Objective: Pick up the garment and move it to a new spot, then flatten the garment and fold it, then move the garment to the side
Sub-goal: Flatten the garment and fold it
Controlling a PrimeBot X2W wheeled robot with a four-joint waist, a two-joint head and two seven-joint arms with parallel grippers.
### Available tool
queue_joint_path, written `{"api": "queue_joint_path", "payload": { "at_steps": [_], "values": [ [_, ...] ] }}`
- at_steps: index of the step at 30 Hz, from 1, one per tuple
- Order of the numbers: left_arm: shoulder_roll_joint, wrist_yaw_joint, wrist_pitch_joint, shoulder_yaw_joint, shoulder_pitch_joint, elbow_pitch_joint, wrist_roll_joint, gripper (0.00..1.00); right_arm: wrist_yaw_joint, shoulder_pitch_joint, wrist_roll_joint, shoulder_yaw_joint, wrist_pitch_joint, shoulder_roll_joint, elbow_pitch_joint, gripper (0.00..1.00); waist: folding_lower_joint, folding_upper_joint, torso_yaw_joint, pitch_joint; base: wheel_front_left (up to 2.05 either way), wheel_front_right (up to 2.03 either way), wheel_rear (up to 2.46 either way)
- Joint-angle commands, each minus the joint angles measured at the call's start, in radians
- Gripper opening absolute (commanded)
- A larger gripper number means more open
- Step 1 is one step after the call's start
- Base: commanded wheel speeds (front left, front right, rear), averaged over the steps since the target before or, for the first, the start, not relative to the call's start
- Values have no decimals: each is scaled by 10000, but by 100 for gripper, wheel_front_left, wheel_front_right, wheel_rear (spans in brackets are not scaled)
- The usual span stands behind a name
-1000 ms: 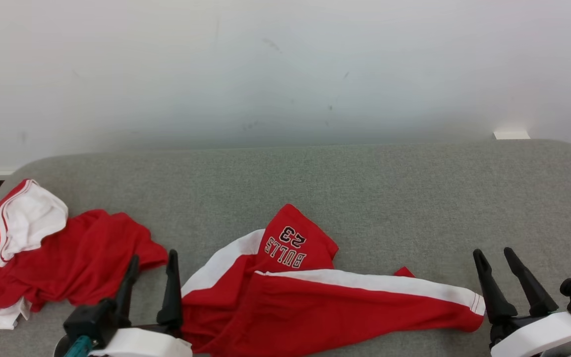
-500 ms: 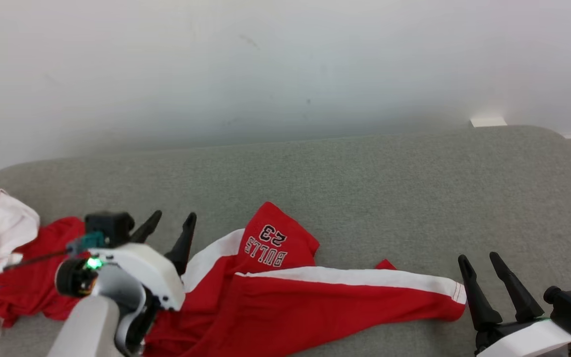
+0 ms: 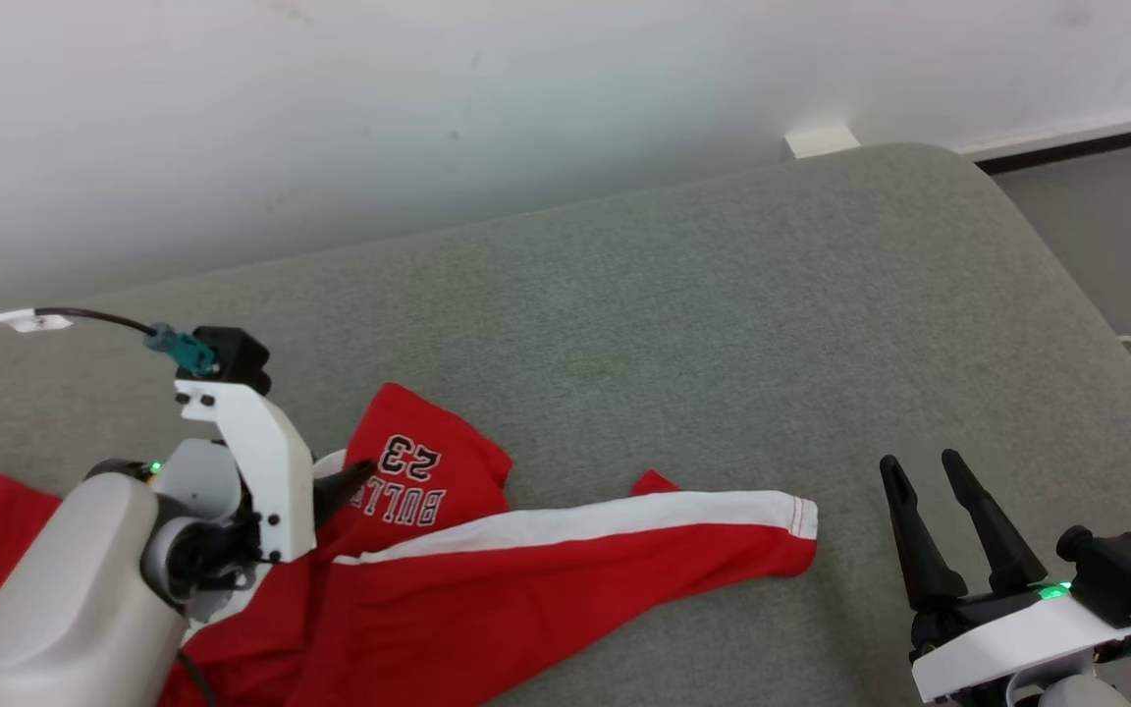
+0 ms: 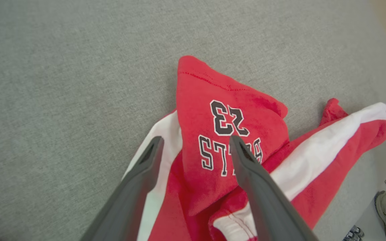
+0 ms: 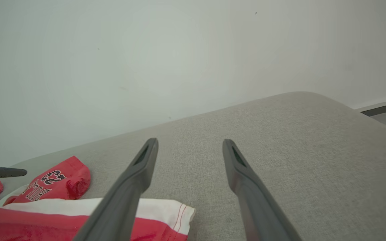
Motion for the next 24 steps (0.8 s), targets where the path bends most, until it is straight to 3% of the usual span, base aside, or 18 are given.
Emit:
{"api": "queue_joint_path", "payload": {
  "at_steps": [1,9,14,15,16,17,18,24],
  "values": [
    [215,-22,158,-98,-175,128,-126,100,-13,-99,-29,-38,-28,13,-37,100,-1,-1,-442,348,0,0,0],
    [682,-11,504,-896,-846,1445,-470,100,-13,-213,-19,-11,-32,204,19,100,-1,-1,-986,699,0,0,0],
    [542,-13,1478,-1506,-841,2163,-1084,100,-13,-306,47,135,-33,210,176,100,-1,-1,-1060,764,0,0,0],
    [567,-13,1607,-1633,-862,2174,-1148,78,-13,-346,34,152,-33,196,205,100,-1,-1,-1061,775,0,0,0],
    [597,-13,1603,-1761,-912,2128,-1218,36,-13,-375,23,157,-31,191,230,100,-1,-1,-1050,786,0,0,0],
    [614,-13,1549,-1852,-987,2038,-1282,9,-13,-382,16,152,-33,199,242,100,-1,-1,-1033,792,0,0,0],
    [626,-15,1499,-1949,-1056,1972,-1380,0,-13,-374,9,143,-31,208,255,100,-1,-1,-1015,788,0,0,0],
    [872,-14,870,-2419,-1571,1418,-1810,0,-13,-387,-35,163,-33,214,308,100,-1,-1,-924,637,0,0,0]
  ]
}}
